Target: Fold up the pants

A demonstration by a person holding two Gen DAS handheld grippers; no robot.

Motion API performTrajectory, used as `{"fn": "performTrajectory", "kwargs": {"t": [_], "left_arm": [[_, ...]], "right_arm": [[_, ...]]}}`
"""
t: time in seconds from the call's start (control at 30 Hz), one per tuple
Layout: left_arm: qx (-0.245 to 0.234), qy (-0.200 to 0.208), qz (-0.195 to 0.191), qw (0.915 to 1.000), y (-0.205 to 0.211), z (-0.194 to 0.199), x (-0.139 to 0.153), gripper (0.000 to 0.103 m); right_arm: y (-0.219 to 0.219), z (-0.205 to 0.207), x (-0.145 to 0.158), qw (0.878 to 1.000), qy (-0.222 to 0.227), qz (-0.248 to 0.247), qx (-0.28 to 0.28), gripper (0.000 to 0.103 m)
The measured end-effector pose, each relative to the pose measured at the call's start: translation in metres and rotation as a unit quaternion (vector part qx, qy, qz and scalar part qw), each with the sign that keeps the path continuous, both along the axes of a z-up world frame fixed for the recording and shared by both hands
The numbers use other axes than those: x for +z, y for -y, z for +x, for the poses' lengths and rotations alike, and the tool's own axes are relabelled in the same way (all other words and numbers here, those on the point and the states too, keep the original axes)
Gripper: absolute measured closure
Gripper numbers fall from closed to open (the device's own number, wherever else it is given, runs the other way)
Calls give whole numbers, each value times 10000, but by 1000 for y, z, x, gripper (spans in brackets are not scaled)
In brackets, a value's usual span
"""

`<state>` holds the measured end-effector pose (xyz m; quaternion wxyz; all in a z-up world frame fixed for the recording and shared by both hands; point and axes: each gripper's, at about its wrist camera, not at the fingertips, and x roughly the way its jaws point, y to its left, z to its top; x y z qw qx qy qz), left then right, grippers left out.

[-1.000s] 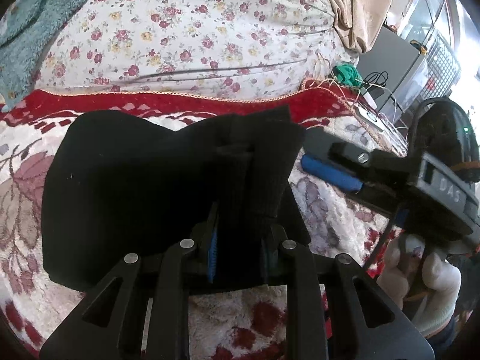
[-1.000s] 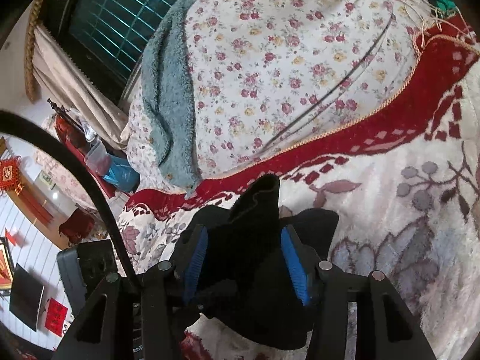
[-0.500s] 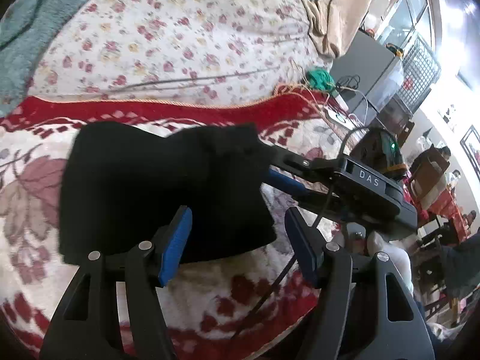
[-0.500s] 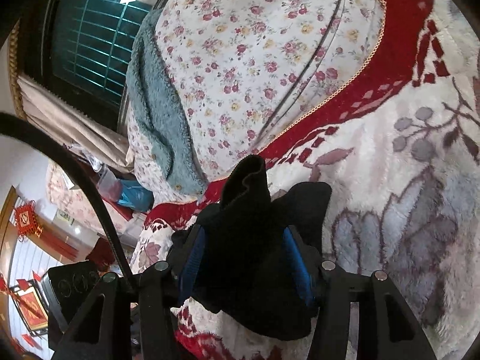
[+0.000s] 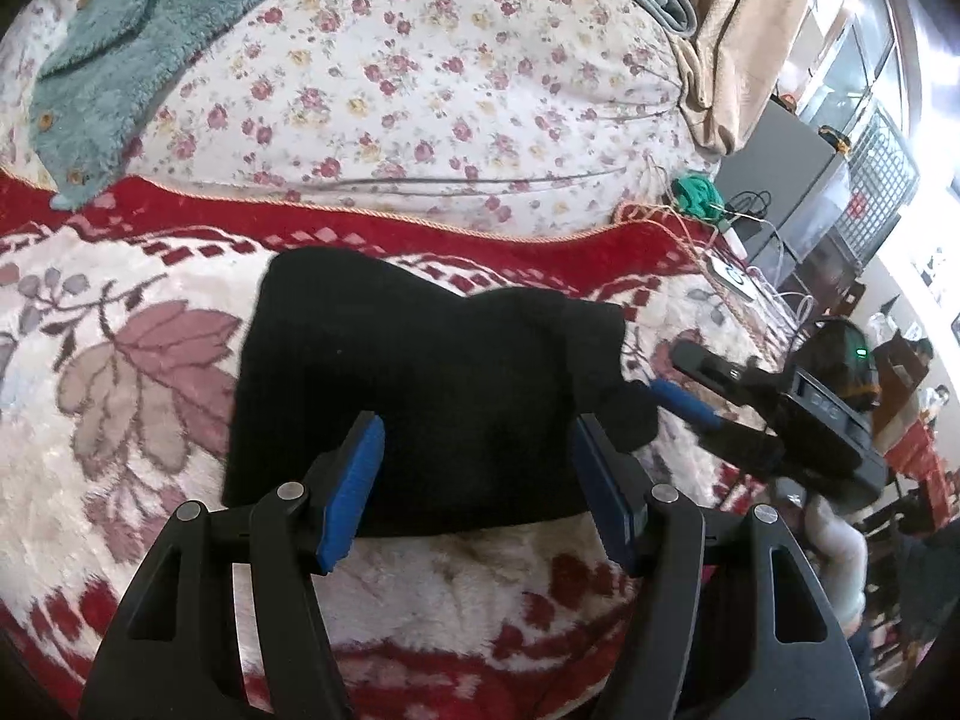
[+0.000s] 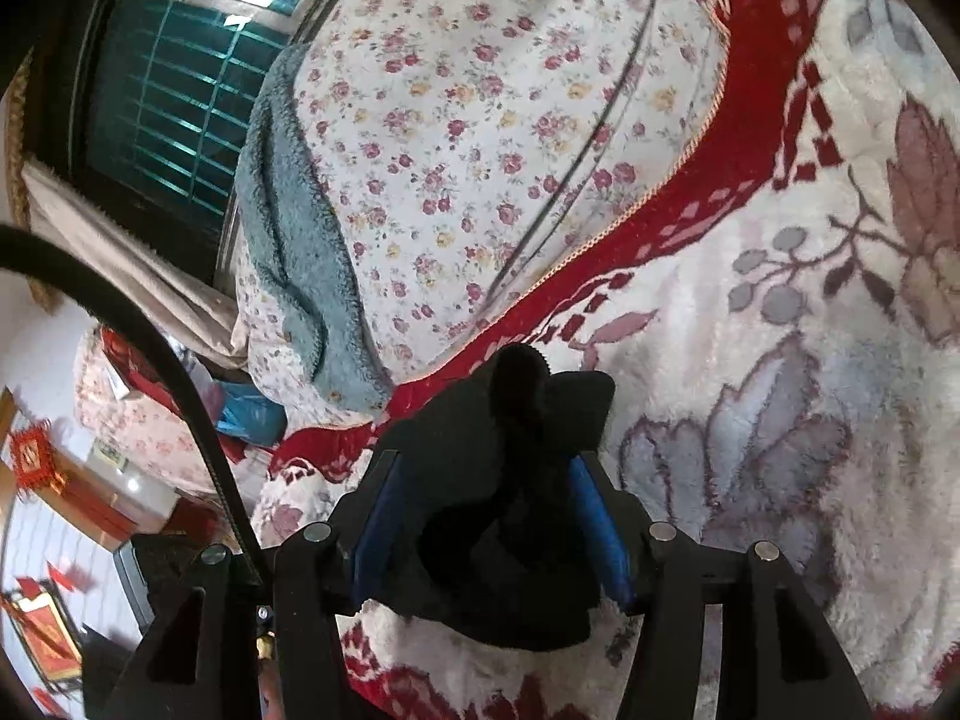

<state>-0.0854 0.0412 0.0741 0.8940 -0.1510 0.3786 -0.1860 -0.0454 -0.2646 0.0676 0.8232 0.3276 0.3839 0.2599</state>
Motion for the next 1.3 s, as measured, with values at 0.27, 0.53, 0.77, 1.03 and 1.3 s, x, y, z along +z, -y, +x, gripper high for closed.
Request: {"fn": "performTrajectory", "kwargs": {"t": [0.27, 0.53, 0.77, 1.03, 1.3], "left_arm": [[460, 262, 342, 9980, -17, 25, 5, 38], [829, -97, 943, 9920, -20, 89, -19, 38], [994, -457, 848, 9904, -25, 108, -44, 36], [948, -510, 799, 9910, -22, 102, -43, 34], [966, -269, 915, 9907, -18, 70, -26, 34]], "right_arm": [[-33, 7, 3, 9963, 44, -804, 295, 48], [-62, 14, -13, 9889, 166, -1315, 670, 70], [-60, 2, -10, 9802, 442, -1766, 776, 85], [-46, -10, -19, 9813, 386, -1853, 348, 84], [-36, -14, 0, 9882, 370, -1489, 53, 72]]}}
